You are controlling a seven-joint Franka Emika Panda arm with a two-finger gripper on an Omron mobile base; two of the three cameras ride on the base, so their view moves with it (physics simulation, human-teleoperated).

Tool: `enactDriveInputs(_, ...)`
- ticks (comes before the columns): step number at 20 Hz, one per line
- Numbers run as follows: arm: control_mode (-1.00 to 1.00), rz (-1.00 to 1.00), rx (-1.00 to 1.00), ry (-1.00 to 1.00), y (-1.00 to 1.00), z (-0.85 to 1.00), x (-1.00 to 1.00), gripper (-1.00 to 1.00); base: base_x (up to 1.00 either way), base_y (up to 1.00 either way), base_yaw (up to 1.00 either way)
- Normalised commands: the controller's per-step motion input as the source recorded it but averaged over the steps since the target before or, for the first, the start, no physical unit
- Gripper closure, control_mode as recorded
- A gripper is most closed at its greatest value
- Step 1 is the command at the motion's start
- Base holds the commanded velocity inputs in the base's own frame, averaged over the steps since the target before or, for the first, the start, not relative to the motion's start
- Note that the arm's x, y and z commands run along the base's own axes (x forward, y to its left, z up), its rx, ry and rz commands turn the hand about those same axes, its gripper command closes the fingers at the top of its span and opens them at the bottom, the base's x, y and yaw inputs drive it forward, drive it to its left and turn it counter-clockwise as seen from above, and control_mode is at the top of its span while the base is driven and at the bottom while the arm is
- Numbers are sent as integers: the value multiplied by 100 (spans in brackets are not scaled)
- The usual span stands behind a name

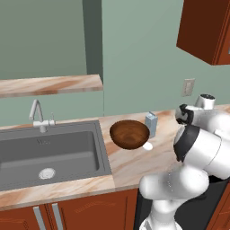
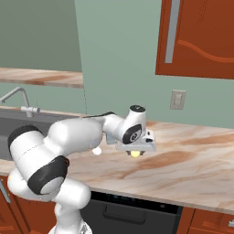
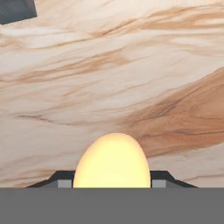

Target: Gather the eggs and milk located in the vicinity of the sink area and place them right next to the bowl.

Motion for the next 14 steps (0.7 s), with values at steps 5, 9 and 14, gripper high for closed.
enactDriveInputs(5,-100,4,1,-1,79,11,-54,100,0,0,0)
enactDriveInputs(9,-100,7,9,-7,51,0,-43,100,0,0,0)
enactDriveInputs(14,-100,6,13,-4,2,9,0,100,0,0,0)
